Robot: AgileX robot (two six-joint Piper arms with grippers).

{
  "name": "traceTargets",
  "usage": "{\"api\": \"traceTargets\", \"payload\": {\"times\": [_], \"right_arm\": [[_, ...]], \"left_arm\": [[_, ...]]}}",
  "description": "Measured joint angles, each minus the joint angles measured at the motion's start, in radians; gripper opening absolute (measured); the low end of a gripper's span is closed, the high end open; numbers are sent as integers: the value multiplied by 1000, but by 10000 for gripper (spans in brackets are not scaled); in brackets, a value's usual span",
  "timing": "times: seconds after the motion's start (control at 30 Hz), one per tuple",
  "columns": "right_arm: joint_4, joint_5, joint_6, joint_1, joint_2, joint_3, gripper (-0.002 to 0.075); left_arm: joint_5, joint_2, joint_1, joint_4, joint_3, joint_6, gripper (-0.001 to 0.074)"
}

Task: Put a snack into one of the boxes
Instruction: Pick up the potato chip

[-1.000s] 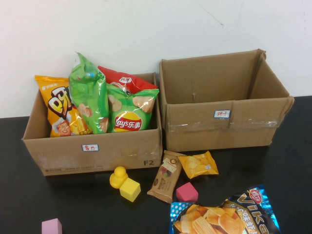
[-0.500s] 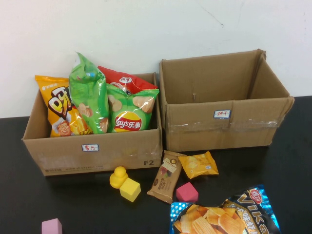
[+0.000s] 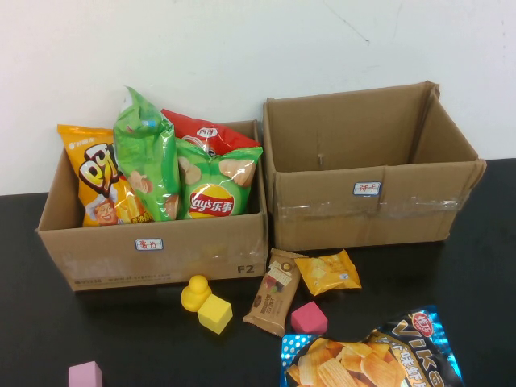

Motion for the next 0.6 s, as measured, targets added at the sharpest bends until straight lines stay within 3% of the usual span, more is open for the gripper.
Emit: {"api": "traceTargets", "payload": {"times": [0.2, 0.27, 0.33, 0.53, 0.6], "right_arm": [[-19, 259, -175, 162, 374, -224, 6], [-32, 305, -217, 223, 483, -283, 44], [-48, 327, -255, 288, 592, -341, 116], [-71, 331, -386, 428, 852, -446, 532], [-83, 326, -442, 461, 933, -461, 624]], "left_arm": [[0, 0, 0, 0, 0, 0, -3], [0, 0, 0, 0, 0, 0, -3], [0, 0, 0, 0, 0, 0, -3], [0, 0, 0, 0, 0, 0, -3], [0, 0, 0, 0, 0, 0, -3]]}}
